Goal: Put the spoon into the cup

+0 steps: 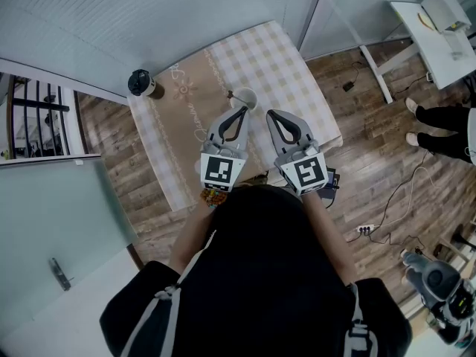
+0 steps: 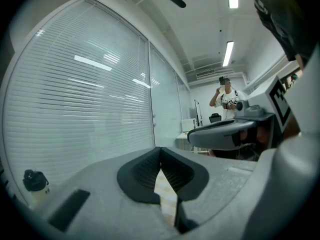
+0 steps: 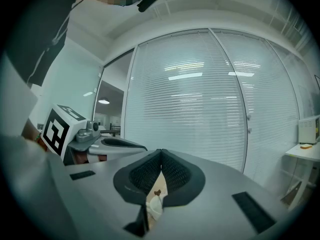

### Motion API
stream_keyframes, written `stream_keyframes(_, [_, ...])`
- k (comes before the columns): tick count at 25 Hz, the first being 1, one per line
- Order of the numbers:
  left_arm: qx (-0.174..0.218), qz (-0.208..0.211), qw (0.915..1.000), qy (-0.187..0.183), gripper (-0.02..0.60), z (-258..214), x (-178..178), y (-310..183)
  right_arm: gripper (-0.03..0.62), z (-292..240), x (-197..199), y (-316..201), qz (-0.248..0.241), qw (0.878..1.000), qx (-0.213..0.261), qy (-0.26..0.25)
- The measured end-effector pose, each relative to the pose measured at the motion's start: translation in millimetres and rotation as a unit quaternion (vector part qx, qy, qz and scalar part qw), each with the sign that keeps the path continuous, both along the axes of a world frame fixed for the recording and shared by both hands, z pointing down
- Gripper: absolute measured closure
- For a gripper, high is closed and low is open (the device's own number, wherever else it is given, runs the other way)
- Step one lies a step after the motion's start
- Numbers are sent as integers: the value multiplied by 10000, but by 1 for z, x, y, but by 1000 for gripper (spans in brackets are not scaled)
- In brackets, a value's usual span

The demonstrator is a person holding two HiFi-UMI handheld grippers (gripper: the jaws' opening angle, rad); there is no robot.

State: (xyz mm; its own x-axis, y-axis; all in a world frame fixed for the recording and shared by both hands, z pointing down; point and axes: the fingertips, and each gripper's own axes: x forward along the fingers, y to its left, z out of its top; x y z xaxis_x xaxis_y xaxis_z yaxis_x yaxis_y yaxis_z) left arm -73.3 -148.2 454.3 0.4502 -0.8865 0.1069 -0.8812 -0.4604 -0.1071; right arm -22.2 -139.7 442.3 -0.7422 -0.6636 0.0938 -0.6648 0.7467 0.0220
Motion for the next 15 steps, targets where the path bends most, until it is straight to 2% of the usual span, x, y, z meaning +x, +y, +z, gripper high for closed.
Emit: stream_keyframes(15, [-79, 1, 10000, -42, 565, 6, -5, -4, 586, 2, 1, 2, -22, 9999, 66, 89])
